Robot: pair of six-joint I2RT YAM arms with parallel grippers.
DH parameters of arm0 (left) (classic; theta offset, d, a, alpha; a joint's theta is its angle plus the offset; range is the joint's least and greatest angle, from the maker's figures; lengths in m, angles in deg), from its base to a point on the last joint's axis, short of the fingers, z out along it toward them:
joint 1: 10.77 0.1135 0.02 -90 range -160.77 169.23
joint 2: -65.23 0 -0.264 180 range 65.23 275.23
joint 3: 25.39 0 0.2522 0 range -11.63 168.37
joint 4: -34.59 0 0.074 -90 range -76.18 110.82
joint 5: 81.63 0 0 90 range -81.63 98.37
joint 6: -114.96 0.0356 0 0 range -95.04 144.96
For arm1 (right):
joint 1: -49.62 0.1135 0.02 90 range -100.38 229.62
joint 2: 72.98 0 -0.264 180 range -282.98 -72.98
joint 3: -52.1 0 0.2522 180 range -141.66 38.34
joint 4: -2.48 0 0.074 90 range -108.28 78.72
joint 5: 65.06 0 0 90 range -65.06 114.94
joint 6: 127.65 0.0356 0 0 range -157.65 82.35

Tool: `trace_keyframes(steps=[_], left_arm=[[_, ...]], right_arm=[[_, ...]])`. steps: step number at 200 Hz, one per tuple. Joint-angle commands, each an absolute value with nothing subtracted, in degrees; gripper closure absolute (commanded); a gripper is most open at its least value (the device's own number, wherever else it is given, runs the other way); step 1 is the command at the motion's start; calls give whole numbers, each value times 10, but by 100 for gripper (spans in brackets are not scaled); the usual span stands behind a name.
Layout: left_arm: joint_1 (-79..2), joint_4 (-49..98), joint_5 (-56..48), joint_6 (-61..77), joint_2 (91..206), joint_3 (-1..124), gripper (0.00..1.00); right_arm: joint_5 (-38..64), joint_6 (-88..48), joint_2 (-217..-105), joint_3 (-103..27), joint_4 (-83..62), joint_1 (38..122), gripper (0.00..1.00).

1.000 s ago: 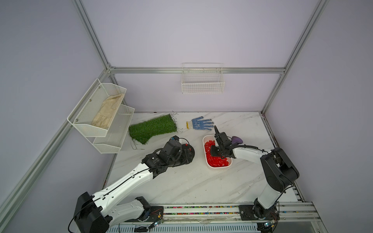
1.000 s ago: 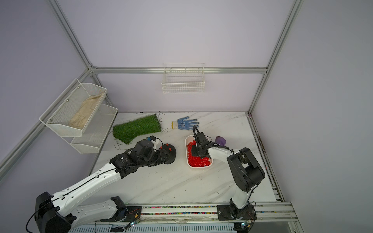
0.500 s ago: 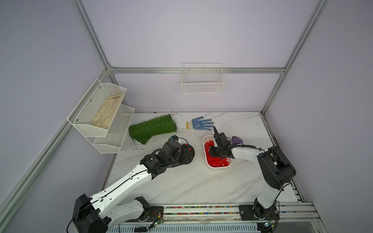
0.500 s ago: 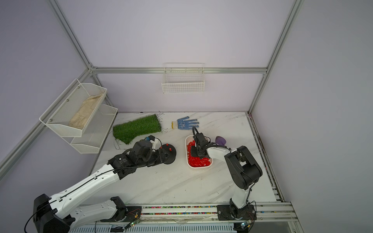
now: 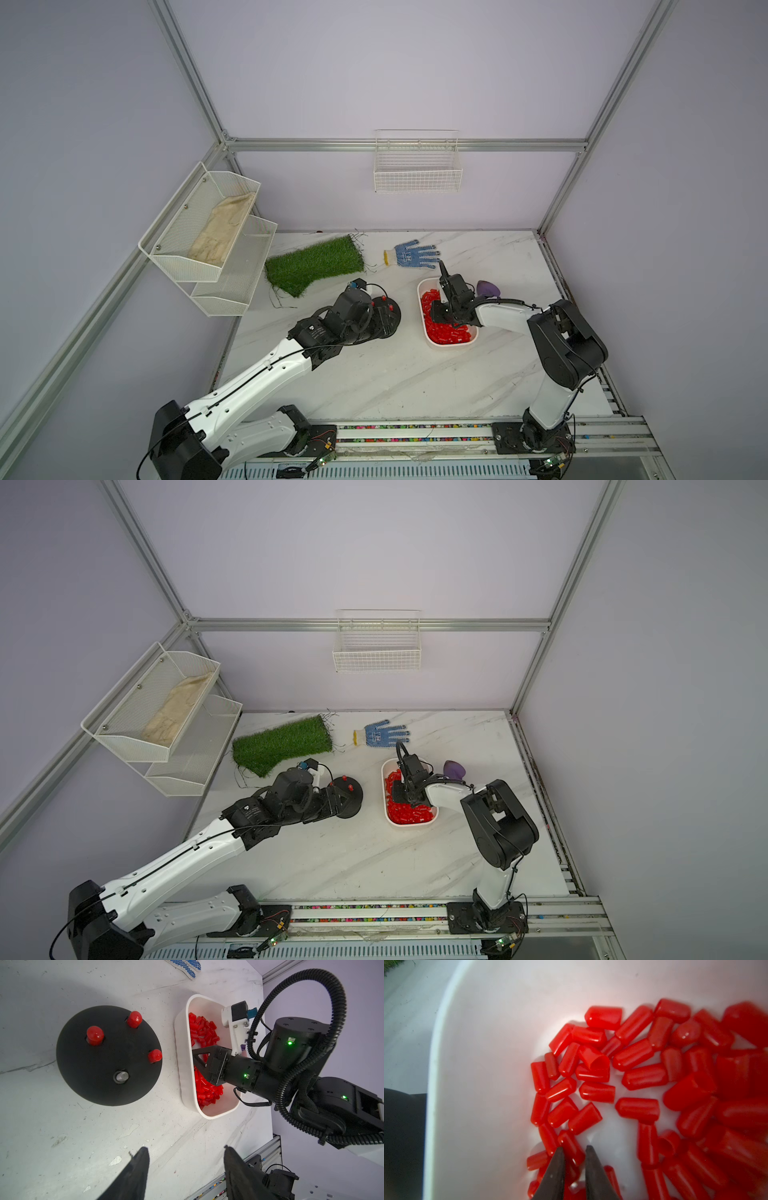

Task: Cover the protruding screws with screw protection sleeves
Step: Pick up the screw protection sleeve from the storage box.

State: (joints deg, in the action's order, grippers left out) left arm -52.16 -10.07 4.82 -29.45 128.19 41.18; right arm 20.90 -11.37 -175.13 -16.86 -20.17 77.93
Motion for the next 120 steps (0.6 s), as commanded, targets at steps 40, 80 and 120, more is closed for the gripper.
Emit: trace_keyframes(steps=[40, 80, 120], left_arm=[[-523, -86, 59, -290, 1263, 419, 41], [-523, -86, 64, -290, 1261, 421, 41], [-519, -89, 67, -288, 1260, 422, 41]], right_arm=[[205, -118, -1741, -144, -210, 777, 85], [208, -119, -1713, -148, -214, 776, 88], [211, -123, -1669, -148, -223, 777, 88]])
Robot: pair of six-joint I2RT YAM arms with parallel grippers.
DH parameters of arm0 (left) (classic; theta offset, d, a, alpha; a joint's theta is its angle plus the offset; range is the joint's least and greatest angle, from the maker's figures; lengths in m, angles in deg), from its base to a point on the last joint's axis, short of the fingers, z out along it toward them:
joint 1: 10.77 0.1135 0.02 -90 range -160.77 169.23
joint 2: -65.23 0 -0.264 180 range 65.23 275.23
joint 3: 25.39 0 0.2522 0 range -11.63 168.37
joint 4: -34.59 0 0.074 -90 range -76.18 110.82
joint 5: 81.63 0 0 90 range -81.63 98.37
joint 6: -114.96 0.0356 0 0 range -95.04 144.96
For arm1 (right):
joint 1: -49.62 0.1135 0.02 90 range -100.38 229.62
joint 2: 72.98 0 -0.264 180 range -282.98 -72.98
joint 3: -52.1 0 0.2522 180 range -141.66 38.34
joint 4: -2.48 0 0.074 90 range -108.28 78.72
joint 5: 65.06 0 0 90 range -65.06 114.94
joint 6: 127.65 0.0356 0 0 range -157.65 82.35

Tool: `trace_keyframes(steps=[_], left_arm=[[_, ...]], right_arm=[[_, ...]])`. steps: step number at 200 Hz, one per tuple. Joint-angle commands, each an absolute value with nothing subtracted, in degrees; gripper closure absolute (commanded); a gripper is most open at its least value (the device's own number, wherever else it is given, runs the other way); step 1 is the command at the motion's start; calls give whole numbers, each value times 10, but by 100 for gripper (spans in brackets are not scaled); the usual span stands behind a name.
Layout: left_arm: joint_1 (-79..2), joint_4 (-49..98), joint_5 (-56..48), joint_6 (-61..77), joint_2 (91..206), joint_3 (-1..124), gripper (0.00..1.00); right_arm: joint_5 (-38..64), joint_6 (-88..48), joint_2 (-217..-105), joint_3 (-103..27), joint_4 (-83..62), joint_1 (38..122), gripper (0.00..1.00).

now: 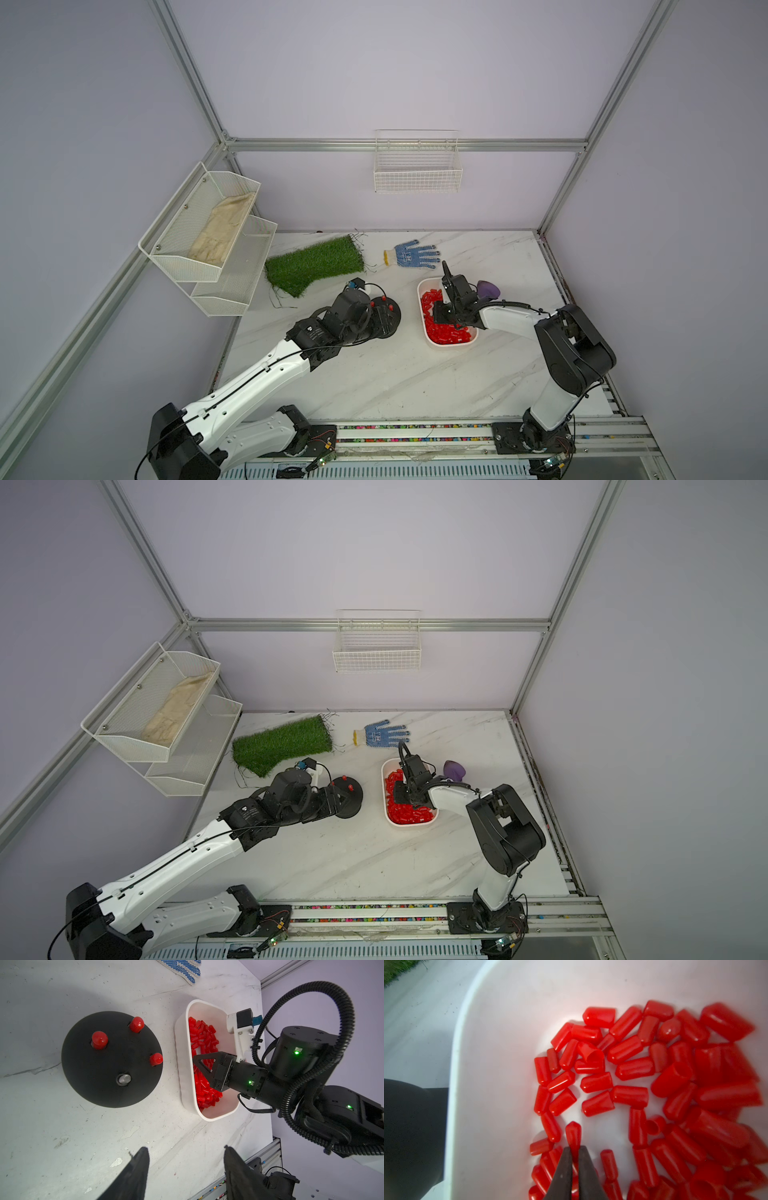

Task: Cover the protruding screws with screw protection sleeves
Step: Pick up the screw protection sleeve from the storage box.

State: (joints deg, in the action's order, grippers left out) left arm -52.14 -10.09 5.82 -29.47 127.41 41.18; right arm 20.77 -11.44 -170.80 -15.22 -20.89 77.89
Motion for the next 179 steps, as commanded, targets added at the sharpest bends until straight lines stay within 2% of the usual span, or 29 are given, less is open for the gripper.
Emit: trace_keyframes(steps=[1, 43, 86, 122, 179], left_arm=[[-519, -89, 67, -288, 1260, 422, 41], [-515, -90, 64, -287, 1256, 423, 41], [-488, -90, 44, -277, 1249, 437, 41], [-433, -85, -36, -260, 1260, 471, 44], [-393, -79, -190, -229, 1318, 563, 47]], right_arm=[[211, -124, -1667, -148, -223, 777, 88], [180, -153, -1617, -139, -211, 777, 89], [120, -191, -1519, -133, -201, 777, 88], [51, -228, -1442, -148, -207, 778, 88], [-17, -248, -1414, -177, -202, 819, 88]])
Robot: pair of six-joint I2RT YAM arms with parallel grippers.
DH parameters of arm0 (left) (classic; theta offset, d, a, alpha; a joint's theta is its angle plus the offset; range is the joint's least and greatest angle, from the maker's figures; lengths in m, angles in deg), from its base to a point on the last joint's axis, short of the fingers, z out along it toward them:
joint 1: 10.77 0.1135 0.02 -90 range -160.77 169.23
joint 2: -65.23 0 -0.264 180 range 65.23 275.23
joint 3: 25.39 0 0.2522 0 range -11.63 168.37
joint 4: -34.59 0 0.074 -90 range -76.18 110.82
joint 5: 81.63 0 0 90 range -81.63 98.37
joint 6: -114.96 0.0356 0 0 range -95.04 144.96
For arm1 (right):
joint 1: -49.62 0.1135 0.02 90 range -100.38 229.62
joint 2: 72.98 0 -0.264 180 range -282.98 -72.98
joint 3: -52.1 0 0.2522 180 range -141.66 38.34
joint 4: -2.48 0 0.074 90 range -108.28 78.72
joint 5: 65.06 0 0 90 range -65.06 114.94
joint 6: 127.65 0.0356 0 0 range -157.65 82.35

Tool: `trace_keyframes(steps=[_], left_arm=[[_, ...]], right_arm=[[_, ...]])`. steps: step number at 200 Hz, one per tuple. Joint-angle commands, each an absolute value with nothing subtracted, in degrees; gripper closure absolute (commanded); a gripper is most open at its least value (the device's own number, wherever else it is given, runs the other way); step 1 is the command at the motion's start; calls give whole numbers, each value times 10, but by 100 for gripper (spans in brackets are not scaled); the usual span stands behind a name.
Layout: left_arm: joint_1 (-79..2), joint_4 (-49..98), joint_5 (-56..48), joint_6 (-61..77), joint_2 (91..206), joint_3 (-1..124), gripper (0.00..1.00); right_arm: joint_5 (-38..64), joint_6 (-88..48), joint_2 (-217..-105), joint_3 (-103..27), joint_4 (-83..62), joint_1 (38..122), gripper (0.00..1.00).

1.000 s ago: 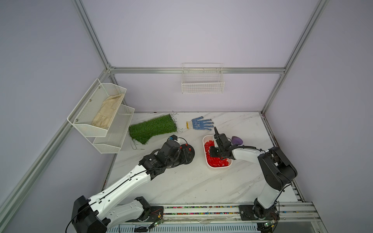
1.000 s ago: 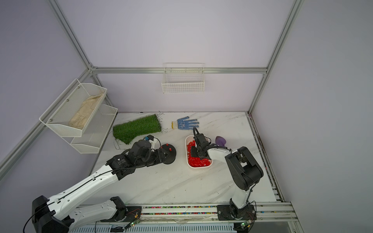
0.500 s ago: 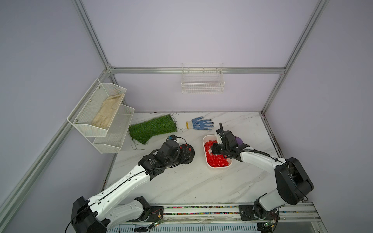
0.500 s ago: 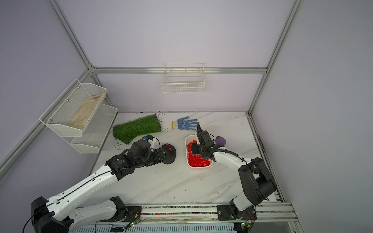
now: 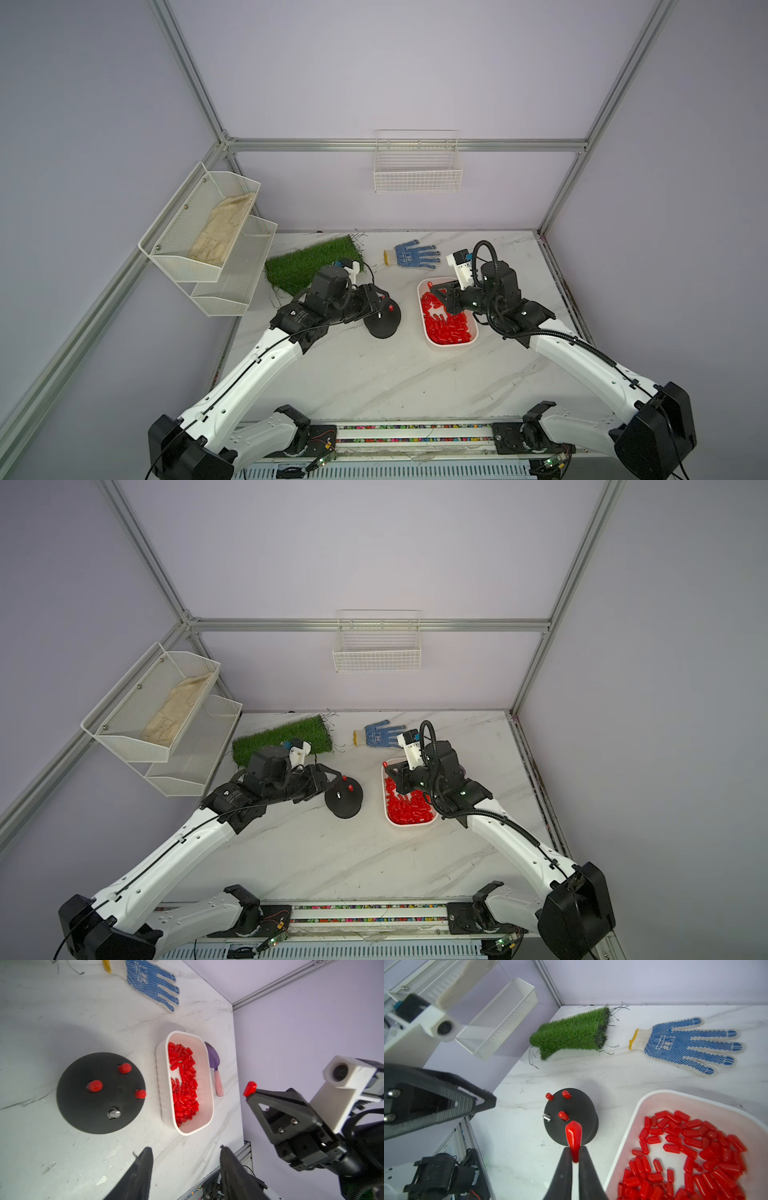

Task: Cover the protruding screws with screw protection sleeves
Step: Pick up the screw protection sleeve from the storage box.

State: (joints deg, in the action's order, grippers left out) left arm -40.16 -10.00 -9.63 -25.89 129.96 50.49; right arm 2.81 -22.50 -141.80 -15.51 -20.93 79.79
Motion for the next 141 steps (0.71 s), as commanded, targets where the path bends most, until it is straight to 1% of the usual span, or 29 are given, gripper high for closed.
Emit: trace_keyframes(steps=[1, 21, 34, 51, 64, 88, 106, 141], left_arm=[[-392, -79, -191, -229, 1319, 564, 47], [-385, -61, -250, -232, 1336, 576, 48], [-384, -53, -280, -235, 1345, 580, 50], [-384, -48, -312, -235, 1354, 586, 53], [-384, -47, -332, -231, 1356, 588, 53], [-383, -49, -357, -227, 1358, 588, 58], [-383, -52, -369, -227, 1355, 587, 59], [-381, -76, -378, -214, 1351, 597, 63]], right_arm=[[-17, -249, -1415, -177, -203, 819, 88], [-35, -262, -1417, -190, -209, 839, 88], [-49, -265, -1417, -194, -208, 852, 88], [-65, -273, -1417, -199, -211, 865, 88], [-83, -281, -1419, -203, -216, 870, 88], [-94, -295, -1423, -212, -230, 880, 88], [-96, -298, -1419, -211, -231, 881, 88], [-80, -308, -1416, -211, -242, 882, 88]])
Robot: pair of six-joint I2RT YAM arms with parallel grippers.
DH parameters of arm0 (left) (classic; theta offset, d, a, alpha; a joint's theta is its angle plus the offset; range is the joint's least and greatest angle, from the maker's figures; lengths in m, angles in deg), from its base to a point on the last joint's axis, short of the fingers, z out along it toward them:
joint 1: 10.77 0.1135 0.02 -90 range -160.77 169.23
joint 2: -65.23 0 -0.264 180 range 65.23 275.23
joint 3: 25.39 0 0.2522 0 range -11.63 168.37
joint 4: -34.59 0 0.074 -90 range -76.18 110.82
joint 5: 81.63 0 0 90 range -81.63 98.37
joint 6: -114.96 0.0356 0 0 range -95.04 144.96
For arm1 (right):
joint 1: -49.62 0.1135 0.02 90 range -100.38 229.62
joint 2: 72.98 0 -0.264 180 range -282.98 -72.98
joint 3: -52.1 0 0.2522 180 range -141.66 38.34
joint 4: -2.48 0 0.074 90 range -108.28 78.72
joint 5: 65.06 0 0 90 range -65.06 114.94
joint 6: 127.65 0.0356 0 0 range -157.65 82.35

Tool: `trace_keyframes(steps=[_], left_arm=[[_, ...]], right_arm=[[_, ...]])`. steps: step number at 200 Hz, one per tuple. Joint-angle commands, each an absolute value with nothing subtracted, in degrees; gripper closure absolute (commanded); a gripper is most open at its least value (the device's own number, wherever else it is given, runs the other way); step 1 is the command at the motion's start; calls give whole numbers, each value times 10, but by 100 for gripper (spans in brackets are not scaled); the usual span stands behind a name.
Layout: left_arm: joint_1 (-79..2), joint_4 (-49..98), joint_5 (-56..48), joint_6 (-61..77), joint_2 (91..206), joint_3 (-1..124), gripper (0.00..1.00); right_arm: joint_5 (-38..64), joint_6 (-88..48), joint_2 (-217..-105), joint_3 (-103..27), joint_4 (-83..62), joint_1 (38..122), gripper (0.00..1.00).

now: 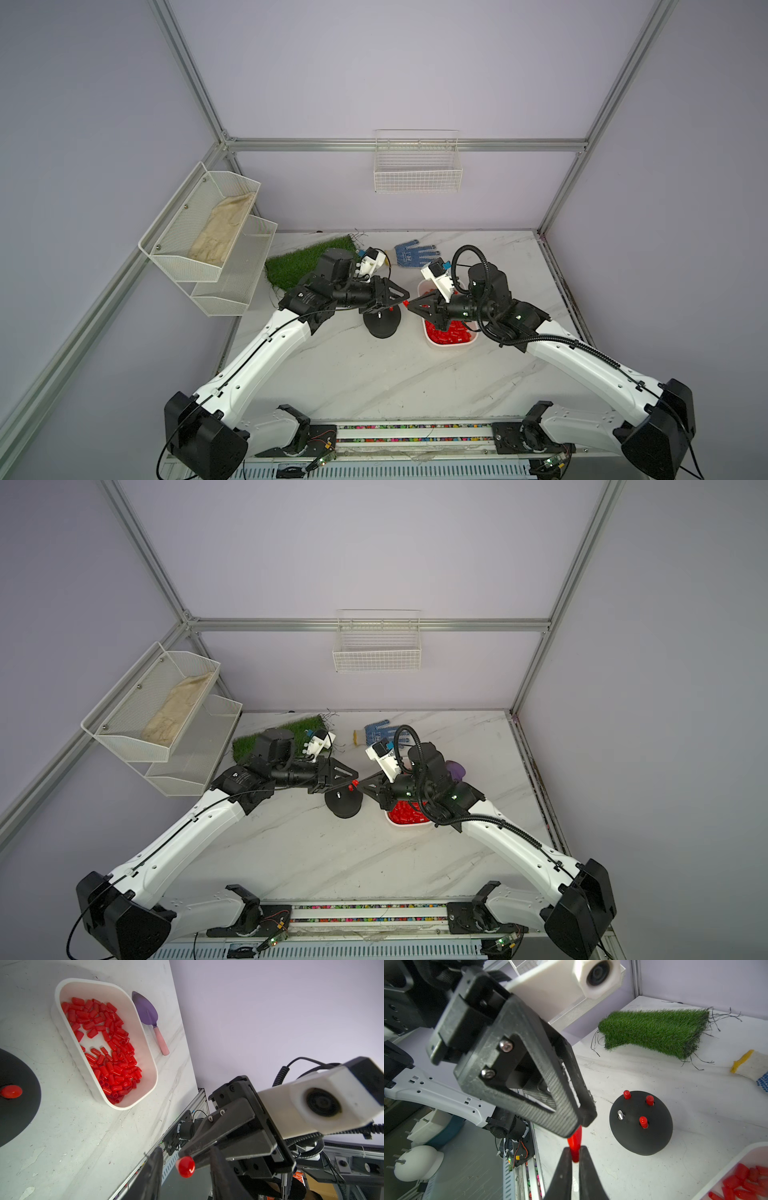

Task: Cover the protruding screws with screw protection sleeves
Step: Pick up the screw protection sleeve from the storage box.

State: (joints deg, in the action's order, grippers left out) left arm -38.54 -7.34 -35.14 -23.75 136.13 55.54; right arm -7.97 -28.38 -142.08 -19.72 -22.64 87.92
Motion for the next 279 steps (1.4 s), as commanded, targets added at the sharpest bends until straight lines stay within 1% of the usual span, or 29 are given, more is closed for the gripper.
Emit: trace_keyframes(steps=[1, 12, 29, 98, 110, 139, 158, 220, 257, 272, 279], left_arm=[[-381, -78, -378, -213, 1351, 597, 64], [-381, -92, -378, -204, 1350, 602, 64], [-379, -102, -380, -198, 1350, 603, 69], [-379, -128, -368, -186, 1355, 598, 69], [-379, -131, -366, -185, 1357, 599, 68], [-379, -133, -368, -185, 1363, 603, 59], [-380, -133, -371, -185, 1366, 606, 59], [-381, -135, -378, -182, 1376, 612, 65], [-381, -137, -376, -181, 1374, 617, 63], [-381, -137, -375, -180, 1372, 617, 67], [-381, -138, -373, -180, 1371, 618, 67]], right_arm=[[-80, -308, -1416, -210, -242, 882, 88], [-80, -309, -1413, -210, -241, 883, 88], [-79, -312, -1411, -212, -245, 883, 88], [-77, -312, -1411, -214, -241, 885, 88], [-81, -312, -1413, -216, -243, 886, 88], [-87, -314, -1416, -219, -246, 888, 88], [-88, -316, -1418, -222, -250, 890, 88], [-88, -320, -1429, -229, -258, 895, 88], [-82, -323, -1436, -234, -268, 896, 88], [-80, -324, -1436, -233, -267, 897, 88], [-79, -323, -1436, -233, -268, 897, 88]])
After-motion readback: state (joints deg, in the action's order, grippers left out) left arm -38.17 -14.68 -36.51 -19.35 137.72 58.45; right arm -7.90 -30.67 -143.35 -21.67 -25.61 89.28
